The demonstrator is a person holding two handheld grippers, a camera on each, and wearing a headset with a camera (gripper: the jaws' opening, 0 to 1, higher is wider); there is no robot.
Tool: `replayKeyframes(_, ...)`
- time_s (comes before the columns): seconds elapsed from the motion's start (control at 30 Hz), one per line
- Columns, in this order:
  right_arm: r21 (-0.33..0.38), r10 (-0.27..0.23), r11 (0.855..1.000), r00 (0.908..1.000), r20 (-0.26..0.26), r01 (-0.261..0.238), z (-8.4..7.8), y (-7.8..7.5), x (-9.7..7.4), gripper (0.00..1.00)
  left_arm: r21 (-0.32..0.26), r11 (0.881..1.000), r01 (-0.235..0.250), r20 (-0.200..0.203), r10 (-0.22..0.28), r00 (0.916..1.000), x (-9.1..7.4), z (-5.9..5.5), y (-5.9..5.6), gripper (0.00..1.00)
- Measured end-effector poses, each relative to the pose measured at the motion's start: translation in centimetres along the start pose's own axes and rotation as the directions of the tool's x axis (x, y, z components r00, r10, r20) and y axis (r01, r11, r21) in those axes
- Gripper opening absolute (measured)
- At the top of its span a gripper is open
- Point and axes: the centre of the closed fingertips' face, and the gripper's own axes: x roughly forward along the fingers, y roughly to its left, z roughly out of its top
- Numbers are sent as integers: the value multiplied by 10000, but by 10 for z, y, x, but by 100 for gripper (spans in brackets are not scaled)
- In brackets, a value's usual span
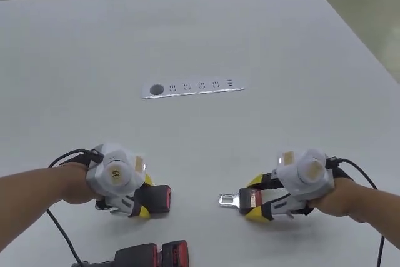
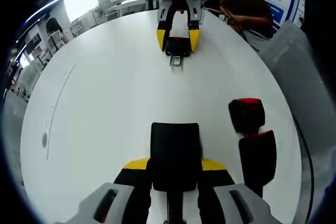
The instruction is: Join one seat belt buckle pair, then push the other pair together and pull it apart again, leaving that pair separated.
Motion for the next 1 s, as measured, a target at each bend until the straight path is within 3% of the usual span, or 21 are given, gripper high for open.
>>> replayKeyframes(0.7,68,-26,10000,9993,-380,28,-22,-7,-19,37,-117,9999,-9,27,9,10000,0,0,0,35)
replayKeyframes(0.9,161,-12,9999,9993,-382,19,-22,-7,-20,37,-147,9999,-11,36,12,10000,0,0,0,35)
replayKeyframes(1.0,41,-33,10000,9981,-618,36,-21,-6,-19,37,-182,9998,-5,-44,4,10000,0,0,0,35)
